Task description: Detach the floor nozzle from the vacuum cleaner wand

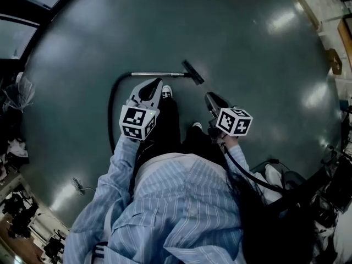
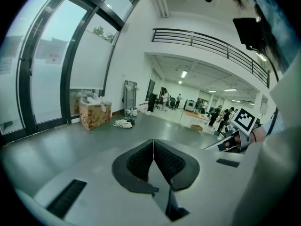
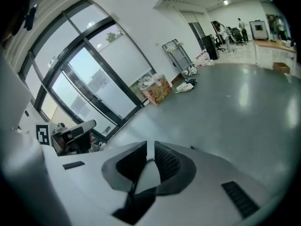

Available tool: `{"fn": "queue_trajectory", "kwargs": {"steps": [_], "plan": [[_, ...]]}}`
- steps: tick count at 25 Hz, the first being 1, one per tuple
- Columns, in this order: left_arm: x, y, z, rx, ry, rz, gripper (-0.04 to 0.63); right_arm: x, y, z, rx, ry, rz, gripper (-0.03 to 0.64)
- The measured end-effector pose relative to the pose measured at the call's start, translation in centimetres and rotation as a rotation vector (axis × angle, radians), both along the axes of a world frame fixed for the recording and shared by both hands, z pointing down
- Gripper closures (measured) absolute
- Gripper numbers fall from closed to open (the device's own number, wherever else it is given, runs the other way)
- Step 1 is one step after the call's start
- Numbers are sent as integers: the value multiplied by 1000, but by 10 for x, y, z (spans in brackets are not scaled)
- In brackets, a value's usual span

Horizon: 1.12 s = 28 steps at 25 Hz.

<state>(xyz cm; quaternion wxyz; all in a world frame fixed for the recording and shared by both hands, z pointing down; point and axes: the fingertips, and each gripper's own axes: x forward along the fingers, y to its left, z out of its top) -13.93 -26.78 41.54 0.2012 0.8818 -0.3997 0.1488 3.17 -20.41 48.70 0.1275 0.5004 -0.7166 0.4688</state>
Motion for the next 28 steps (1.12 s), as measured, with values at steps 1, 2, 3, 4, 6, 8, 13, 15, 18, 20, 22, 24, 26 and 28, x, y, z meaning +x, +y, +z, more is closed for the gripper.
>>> {"fn": "queue_trajectory", "kwargs": {"steps": [1,2,3,4,6,8,13,15,18,20,22,24,26,28], "plan": [[0,-12,4,-7,3,24,588,-1,-8,4,-6,11,8,581],[0,-23,9,-18,12,45,588,-3,-15,7,-12,24,14,581],[-1,-33,15,-33,23,63,588,-4,-22,11,-18,39,17,581],[-1,-42,21,-51,34,80,588,-6,-27,15,-26,56,18,581],[0,-56,36,-85,33,124,588,-8,-34,23,-37,93,8,581],[4,-64,56,-102,-11,186,588,-9,-41,33,-44,134,-18,580],[22,-78,112,-134,-118,323,588,4,-53,70,-91,269,-142,535],[32,-86,138,-171,-124,331,588,15,-61,88,-105,299,-172,514],[42,-101,183,-244,-134,322,586,26,-74,122,-137,290,-191,497],[48,-112,213,-268,-167,335,586,33,-83,150,-167,294,-219,491],[56,-124,243,-272,-204,362,587,43,-93,182,-195,309,-257,485],[65,-137,278,-267,-244,377,586,54,-103,222,-221,321,-290,480],[73,-149,320,-234,-294,389,586,67,-111,271,-253,325,-315,474],[82,-148,363,-200,-338,413,586,76,-113,318,-288,326,-336,466]]}}
